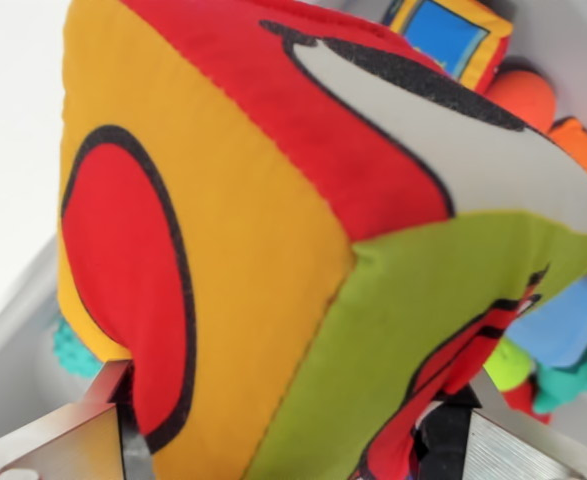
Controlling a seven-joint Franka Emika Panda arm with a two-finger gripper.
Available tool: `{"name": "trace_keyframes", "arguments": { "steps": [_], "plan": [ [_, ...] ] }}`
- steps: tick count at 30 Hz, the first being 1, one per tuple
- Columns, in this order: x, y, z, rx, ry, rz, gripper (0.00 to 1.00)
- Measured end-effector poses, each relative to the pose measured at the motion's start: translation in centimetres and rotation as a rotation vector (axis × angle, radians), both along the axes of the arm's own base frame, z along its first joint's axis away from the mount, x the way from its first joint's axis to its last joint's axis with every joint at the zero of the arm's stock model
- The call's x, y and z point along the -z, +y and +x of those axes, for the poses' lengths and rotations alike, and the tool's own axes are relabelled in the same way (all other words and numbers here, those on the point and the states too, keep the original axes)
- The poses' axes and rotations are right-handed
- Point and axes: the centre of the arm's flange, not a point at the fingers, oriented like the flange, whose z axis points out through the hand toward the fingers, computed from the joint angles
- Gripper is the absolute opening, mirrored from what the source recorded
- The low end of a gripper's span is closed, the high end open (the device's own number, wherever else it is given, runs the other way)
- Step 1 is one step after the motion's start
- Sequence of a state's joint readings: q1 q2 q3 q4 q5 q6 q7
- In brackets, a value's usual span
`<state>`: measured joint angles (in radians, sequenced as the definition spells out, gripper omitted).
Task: Pick an object from the bin
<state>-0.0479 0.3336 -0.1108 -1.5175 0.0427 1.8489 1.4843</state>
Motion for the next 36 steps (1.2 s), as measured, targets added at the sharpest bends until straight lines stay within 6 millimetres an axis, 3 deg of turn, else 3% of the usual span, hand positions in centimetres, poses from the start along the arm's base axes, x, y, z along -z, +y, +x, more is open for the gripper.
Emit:
{"name": "trace_keyframes", "arguments": {
  "steps": [18,36],
  "plan": [
    [-4.3,0.0,0.0,-0.001,-0.001,0.0,0.0],
    [-4.8,0.0,0.0,-0.001,0.001,0.0,0.0]
  ]
}}
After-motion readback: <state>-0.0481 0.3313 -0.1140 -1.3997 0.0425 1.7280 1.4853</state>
